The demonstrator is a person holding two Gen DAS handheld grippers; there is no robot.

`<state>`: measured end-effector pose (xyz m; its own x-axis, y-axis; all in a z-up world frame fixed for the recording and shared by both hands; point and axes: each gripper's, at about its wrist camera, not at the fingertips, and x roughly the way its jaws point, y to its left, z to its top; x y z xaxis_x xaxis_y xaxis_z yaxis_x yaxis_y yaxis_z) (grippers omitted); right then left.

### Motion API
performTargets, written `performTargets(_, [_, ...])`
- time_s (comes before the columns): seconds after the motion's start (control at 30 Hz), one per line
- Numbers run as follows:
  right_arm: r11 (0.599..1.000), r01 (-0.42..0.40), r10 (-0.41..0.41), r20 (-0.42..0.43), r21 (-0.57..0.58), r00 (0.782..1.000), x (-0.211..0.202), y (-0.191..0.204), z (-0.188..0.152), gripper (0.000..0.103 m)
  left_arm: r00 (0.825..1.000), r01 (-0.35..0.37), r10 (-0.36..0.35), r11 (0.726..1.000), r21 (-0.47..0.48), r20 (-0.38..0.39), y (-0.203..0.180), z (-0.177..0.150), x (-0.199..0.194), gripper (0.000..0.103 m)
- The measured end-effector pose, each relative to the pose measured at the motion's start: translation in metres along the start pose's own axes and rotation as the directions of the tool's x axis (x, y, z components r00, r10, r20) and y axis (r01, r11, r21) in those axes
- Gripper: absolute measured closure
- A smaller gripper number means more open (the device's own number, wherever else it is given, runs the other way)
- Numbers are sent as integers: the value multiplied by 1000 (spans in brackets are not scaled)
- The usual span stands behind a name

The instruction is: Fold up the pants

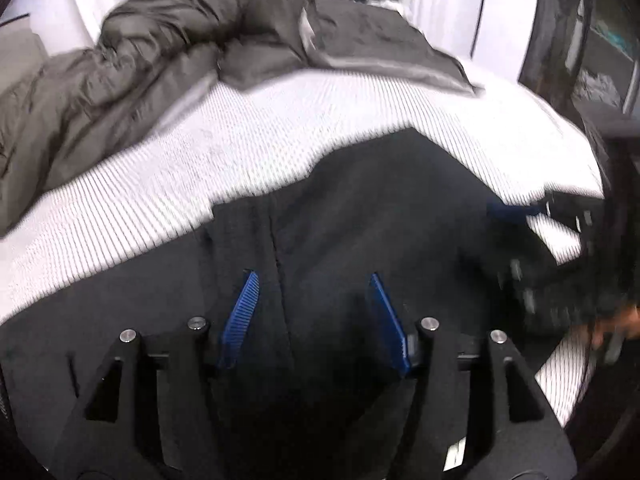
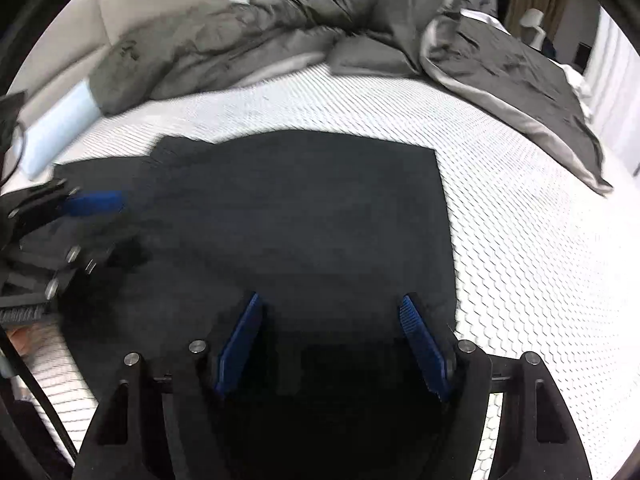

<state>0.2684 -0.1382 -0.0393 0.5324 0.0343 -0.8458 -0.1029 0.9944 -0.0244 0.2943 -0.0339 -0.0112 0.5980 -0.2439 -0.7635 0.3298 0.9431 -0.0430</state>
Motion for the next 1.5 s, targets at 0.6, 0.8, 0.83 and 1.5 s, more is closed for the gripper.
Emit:
performTargets(0.6, [998, 19, -19, -3, -59, 1000, -9, 7, -18, 27, 978, -211, 211, 974, -78, -9, 16, -42, -51, 17])
performTargets(0.8, [991, -109, 110, 16, -73, 994, -31, 21, -40, 14, 958, -277, 285, 908, -315, -21, 81, -113, -114, 13])
performTargets(0.83, [990, -77, 75, -22, -120, 997, -25, 26, -48, 14, 953, -293, 301, 887, -356, -35, 95, -125, -120, 13])
performTargets(1.5, [992, -94, 80, 157, 86, 984, -63, -48, -59, 12, 964, -139, 265, 550, -824, 15, 248, -187, -130, 100])
